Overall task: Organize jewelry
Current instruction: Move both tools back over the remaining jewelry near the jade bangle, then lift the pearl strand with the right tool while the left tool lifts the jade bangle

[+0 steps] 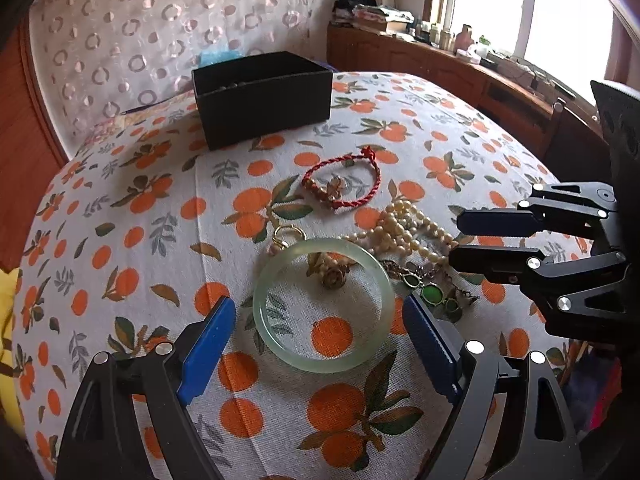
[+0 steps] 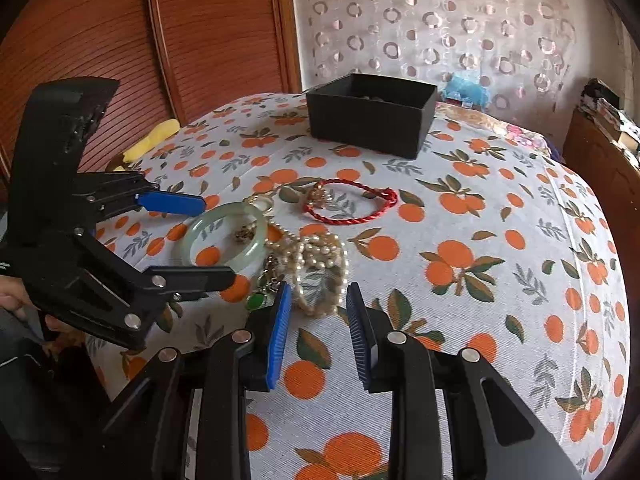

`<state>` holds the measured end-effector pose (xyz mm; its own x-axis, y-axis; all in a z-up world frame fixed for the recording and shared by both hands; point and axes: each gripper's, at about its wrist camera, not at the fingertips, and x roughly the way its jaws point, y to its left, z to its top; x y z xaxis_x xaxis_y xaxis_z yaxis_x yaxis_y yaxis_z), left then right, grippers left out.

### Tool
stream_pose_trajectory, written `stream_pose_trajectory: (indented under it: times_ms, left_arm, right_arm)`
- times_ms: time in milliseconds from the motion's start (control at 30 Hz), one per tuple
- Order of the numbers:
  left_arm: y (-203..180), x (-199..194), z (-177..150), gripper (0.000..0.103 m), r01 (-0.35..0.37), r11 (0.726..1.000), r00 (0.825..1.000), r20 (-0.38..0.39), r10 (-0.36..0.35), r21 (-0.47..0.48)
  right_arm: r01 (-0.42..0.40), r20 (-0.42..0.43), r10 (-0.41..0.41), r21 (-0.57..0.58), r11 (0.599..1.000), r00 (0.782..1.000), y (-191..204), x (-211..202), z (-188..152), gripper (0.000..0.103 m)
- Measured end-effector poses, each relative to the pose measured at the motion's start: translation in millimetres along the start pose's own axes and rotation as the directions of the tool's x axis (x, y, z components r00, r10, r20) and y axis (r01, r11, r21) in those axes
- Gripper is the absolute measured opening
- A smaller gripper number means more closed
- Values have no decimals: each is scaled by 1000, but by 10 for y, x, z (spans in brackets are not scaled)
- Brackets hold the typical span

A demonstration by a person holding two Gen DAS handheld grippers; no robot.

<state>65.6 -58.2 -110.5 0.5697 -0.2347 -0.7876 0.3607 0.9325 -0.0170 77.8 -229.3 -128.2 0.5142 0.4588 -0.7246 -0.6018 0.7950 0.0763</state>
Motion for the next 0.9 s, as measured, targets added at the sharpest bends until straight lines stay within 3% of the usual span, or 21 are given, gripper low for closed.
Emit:
stream_pose_trajectory:
  times_ms: [133, 200, 433, 767, 833, 900]
  left_arm:
    - [-17, 2, 1, 80, -5, 1000, 1000, 3, 5, 12]
    - [-11, -21, -4, 69, 0, 1000, 1000, 19, 0, 11]
    - [29, -136, -9, 69, 13, 1000, 997, 70, -13, -11]
    - [62, -273, 23, 69, 5, 999, 992, 123, 1, -42]
    - [63, -272, 21, 69, 5, 999, 992, 124, 0, -41]
    - [62, -275, 22, 69, -3, 999, 992, 125, 8, -38]
  right_arm:
    - [-17, -4, 17, -16, 1000, 1000, 45, 27, 67, 31]
    - [-25, -10, 24, -22, 999, 1000, 61, 54, 102, 27]
    - [-38, -56, 36, -40, 998, 998, 80, 183, 190, 15]
    - [-22, -84, 19, -42, 999, 996, 70, 269, 200, 14]
    - [-15, -85, 11, -49, 999, 996, 73, 273, 201, 6]
    - [-16, -85, 12, -51, 999, 996, 67, 273, 206, 7]
